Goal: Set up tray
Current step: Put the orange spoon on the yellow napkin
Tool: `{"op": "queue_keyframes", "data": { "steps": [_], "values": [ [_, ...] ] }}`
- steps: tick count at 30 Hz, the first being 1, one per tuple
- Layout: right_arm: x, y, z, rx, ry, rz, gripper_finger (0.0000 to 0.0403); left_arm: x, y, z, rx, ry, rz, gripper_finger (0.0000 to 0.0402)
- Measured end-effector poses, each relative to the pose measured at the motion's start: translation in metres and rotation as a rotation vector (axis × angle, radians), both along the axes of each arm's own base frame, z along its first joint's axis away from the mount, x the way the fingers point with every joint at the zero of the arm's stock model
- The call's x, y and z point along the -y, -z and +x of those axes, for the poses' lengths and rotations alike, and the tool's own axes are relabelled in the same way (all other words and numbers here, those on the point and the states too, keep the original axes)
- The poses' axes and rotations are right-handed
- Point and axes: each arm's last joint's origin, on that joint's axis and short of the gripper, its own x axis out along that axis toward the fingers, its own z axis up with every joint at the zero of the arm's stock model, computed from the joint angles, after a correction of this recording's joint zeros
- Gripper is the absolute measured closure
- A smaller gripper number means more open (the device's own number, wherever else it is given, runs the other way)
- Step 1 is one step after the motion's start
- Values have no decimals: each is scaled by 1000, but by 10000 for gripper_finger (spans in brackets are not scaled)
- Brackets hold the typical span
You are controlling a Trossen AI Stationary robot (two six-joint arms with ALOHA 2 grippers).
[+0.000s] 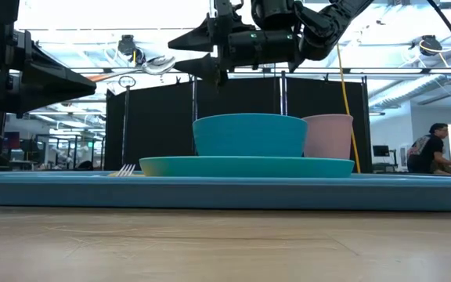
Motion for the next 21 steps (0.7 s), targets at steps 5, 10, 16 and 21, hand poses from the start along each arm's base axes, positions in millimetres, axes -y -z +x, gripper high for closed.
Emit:
{"op": "queue_keyframes", "data": {
  "steps": [5,10,16,21],
  "values": [
    [0,0,0,-1,1,8,201,0,0,0,-3,0,4,392],
    [0,1,0,-14,1,10,224,0,0,0,-4,0,5,393],
    [0,2,0,-17,0,11,258,-1,0,0,-7,-3,9,386],
    [3,2,-1,-16,1,12,289,-1,0,0,-10,-3,12,395]
  ]
}}
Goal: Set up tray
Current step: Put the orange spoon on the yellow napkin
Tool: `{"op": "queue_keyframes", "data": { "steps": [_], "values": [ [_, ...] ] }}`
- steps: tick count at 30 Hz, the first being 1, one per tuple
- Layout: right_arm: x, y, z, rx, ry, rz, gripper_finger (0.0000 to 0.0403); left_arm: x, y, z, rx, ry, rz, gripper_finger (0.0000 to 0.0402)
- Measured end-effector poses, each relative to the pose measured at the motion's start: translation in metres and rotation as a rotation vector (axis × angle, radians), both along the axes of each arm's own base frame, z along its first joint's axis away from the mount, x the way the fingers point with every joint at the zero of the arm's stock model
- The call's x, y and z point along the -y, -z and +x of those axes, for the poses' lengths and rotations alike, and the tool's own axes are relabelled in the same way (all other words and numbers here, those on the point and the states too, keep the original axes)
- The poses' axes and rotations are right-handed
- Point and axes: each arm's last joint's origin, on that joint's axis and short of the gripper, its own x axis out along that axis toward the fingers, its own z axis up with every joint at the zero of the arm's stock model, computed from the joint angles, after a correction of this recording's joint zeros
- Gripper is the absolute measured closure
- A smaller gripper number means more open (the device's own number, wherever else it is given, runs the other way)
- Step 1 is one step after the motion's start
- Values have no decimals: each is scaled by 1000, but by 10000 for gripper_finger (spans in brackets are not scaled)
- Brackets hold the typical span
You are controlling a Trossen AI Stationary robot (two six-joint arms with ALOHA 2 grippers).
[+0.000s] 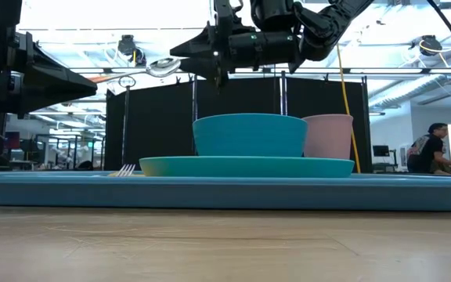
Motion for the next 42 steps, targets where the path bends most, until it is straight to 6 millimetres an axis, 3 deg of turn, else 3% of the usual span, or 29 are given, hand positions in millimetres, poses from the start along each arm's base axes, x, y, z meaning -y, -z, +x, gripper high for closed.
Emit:
{"op": "queue_keyframes", "data": {
  "steps": [13,18,24,42],
  "values": [
    [3,3,-1,-32,-33,7,395,-1,0,1,-4,-3,4,386],
    [3,4,-1,-36,-30,7,399,-1,1,0,-10,-3,10,394],
    [4,3,-1,-34,-28,-1,401,-1,1,1,-21,6,13,363],
    [25,6,-6,-101,-87,96,402,4,5,3,-228,192,94,355]
  ]
}}
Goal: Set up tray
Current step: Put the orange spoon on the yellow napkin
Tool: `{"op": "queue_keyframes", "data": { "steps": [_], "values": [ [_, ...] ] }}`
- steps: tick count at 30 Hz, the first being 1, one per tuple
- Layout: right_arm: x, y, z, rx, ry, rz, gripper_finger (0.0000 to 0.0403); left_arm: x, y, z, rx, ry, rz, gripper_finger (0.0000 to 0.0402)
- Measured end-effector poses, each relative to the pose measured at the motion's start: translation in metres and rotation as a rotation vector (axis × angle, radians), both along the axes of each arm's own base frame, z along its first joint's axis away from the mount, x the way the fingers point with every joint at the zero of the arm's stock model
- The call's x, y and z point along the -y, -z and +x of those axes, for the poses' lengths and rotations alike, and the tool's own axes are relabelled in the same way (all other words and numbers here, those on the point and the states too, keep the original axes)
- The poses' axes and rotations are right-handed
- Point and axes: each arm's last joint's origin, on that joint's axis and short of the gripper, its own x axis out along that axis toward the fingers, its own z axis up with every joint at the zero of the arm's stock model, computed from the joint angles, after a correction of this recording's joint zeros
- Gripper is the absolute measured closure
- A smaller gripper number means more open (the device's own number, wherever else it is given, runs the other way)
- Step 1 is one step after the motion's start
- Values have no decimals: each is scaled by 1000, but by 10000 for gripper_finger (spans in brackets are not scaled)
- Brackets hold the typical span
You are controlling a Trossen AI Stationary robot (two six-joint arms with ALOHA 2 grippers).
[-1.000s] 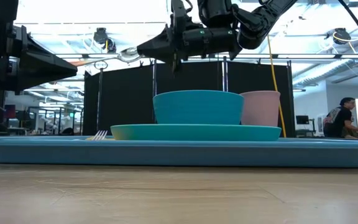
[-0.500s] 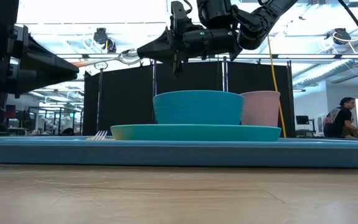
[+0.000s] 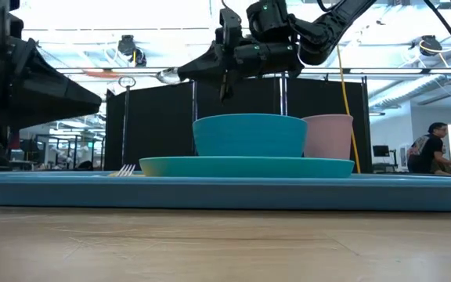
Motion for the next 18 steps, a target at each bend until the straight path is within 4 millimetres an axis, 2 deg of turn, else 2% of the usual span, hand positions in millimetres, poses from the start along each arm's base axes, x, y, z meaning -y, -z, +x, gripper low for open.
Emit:
{"op": "queue_keyframes", "data": {
  "steps": [5,11,18],
  "values": [
    [2,-12,7,-95,-12,-14,403,6,-4,-4,-61,100,30,355],
    [-3,-37,17,-153,-11,-58,403,18,-22,-17,-92,206,125,355],
    [4,-43,17,-203,12,-62,403,30,-45,-37,-125,347,290,355]
  ]
}}
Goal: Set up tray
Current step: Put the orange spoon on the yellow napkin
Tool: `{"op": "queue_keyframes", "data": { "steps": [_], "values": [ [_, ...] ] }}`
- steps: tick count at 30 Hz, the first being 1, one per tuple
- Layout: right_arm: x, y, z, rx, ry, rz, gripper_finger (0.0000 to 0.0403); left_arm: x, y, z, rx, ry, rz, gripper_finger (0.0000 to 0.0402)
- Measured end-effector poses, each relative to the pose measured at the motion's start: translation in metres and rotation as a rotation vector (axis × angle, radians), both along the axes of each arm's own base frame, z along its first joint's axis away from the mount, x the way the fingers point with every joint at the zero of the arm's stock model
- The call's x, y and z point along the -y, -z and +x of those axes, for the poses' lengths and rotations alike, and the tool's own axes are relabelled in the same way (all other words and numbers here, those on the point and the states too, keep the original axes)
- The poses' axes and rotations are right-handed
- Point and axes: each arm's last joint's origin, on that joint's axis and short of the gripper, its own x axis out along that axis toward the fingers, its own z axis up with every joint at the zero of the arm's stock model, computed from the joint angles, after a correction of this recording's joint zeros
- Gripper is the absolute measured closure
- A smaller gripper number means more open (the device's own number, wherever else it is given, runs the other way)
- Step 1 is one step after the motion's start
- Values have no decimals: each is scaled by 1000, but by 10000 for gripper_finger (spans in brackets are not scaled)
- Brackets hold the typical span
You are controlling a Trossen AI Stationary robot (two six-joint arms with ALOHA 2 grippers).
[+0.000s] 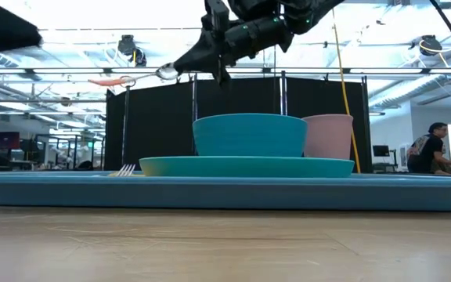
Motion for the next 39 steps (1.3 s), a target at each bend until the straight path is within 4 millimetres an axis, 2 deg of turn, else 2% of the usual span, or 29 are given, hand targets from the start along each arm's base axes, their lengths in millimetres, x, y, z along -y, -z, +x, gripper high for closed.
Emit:
{"op": "queue_keyframes", "data": {
  "steps": [4,10,19,26,39],
  "values": [
    [7,4,-4,-50,19,21,403,4,-9,-10,12,15,70,355],
    [5,17,2,-75,-20,74,403,3,-13,-17,54,-85,128,355],
    [6,35,30,-133,-66,131,403,0,-15,-18,79,-220,208,355],
    [9,49,53,-232,-80,137,403,-3,-17,-14,62,-240,253,355],
    [10,64,65,-245,-114,184,403,-1,-16,-14,59,-206,235,355]
  ]
}}
